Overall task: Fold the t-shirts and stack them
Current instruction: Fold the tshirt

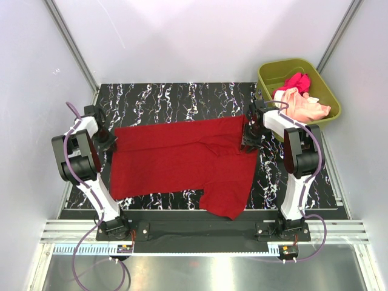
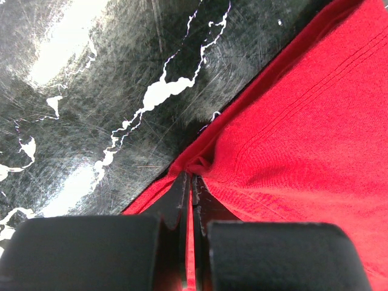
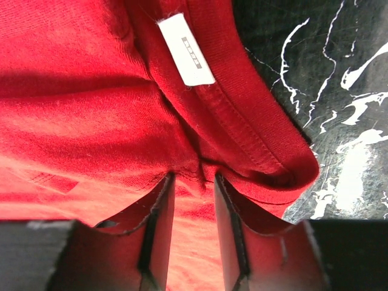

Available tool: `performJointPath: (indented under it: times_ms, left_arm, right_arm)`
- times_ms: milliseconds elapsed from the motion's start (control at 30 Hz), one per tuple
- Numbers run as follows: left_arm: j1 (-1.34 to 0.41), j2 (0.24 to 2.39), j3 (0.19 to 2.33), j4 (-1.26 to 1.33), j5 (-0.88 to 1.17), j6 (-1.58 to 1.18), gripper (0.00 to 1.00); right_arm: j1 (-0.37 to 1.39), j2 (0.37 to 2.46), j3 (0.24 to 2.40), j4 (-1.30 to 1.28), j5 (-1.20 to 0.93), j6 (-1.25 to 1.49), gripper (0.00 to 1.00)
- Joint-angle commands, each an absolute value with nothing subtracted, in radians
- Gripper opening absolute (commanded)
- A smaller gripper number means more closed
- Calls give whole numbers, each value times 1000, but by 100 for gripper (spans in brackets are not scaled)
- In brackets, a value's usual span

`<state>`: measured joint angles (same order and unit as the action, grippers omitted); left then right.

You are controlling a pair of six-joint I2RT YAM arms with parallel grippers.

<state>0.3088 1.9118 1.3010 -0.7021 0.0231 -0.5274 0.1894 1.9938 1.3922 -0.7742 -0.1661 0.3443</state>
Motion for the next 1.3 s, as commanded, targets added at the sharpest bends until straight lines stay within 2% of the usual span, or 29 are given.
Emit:
performJointPath:
  times_ms: [0,133,167,233,300,600,767,900,1033,1267]
  left_arm:
    - [314,1864,1327,-706,25,-518,0]
    - [314,1861,1330,-706,25,-518,0]
    - [314,1861,1330,-706,25,-520,0]
    - [313,1852,1330,-706,28,-523,0]
    - [313,1841,1336,-707,28,-523,0]
    - [287,1807,1426,-718,20,-534,0]
    - [279,1857,1554,-726,44,-525,0]
    - [278,1864,1553,-790,19,-531,0]
    - [279,1833,1453,-758,2,-529,0]
    - [279,1888,1482,-752,2,-515,2]
  right_arm:
    - [193,2000,1401,-756,-140,337,40]
    - [193,2005,1400,-749,-158,342,35]
    - [195,2003,1404,-747,-164,345,30]
    - [193,1991,1410,-747,-169,350,12]
    - [193,1959,1437,-770,-164,359,0]
    - [193,1845,1618,-782,-232,451,0]
    - [192,1888,1767,-726,-233,488,0]
    - [192,1954,1893,-761,-247,500,0]
    - [192,1950,1866,-750,-249,506,0]
    - [192,1936,1847,-755,-236,491,0]
